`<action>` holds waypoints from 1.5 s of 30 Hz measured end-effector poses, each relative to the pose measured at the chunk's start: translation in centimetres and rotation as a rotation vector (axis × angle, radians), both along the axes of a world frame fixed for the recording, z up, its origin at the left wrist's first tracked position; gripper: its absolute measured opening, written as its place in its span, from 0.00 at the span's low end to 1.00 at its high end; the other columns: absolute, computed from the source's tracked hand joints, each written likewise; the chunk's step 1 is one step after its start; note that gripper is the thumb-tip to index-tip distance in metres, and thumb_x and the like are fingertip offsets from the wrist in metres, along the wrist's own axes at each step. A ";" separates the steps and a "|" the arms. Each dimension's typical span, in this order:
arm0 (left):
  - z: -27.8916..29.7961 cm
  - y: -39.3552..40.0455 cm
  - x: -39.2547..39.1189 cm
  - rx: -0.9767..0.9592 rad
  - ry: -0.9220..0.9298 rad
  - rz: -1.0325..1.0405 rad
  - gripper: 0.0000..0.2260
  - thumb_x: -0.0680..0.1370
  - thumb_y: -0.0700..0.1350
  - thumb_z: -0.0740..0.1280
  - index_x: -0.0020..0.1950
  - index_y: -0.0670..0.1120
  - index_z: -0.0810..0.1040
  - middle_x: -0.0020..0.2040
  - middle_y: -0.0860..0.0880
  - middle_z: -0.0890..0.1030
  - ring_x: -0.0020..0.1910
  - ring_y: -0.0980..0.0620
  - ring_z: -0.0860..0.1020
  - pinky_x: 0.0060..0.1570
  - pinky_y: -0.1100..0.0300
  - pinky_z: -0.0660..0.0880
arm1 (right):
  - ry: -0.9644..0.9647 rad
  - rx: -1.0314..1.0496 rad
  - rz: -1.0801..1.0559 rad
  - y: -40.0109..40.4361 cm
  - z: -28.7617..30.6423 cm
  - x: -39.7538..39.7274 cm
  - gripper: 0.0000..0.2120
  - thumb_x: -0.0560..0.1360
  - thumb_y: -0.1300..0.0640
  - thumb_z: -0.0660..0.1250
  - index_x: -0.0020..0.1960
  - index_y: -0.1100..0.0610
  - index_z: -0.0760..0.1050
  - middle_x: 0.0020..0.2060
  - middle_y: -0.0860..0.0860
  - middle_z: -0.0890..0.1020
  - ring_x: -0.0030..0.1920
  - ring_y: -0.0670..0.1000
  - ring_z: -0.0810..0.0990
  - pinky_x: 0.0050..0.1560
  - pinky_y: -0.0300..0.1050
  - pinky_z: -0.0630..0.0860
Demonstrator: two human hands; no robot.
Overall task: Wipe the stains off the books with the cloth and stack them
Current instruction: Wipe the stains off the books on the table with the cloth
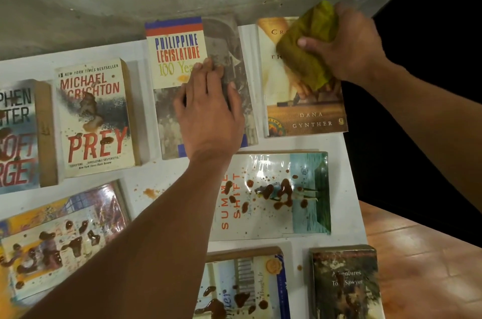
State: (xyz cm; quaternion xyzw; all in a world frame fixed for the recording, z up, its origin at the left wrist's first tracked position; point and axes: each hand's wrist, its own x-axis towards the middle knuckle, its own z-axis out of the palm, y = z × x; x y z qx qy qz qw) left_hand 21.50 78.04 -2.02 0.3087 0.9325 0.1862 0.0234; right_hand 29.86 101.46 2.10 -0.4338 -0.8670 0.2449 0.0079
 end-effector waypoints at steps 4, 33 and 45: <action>0.0 0.0 -0.1 0.003 -0.001 0.003 0.18 0.85 0.52 0.53 0.71 0.47 0.72 0.74 0.47 0.72 0.75 0.48 0.67 0.71 0.48 0.62 | 0.068 0.017 -0.125 0.7 -0.5 0.0 0.30 0.71 0.35 0.71 0.63 0.55 0.73 0.57 0.51 0.81 0.58 0.53 0.79 0.54 0.43 0.73; 5.7 3.7 1.9 -0.132 -0.165 -0.126 0.16 0.84 0.45 0.59 0.70 0.41 0.69 0.70 0.41 0.67 0.64 0.45 0.73 0.59 0.53 0.71 | 0.185 0.015 -0.355 -2.0 7.1 11.2 0.18 0.76 0.49 0.71 0.60 0.56 0.72 0.47 0.44 0.74 0.41 0.39 0.73 0.35 0.27 0.63; 4.3 7.5 8.9 -0.201 -0.590 0.073 0.31 0.81 0.55 0.64 0.76 0.43 0.53 0.77 0.33 0.52 0.76 0.36 0.58 0.70 0.43 0.68 | 0.252 -0.071 -0.367 -4.5 8.3 11.7 0.14 0.76 0.47 0.72 0.52 0.53 0.71 0.40 0.42 0.73 0.38 0.40 0.73 0.35 0.30 0.65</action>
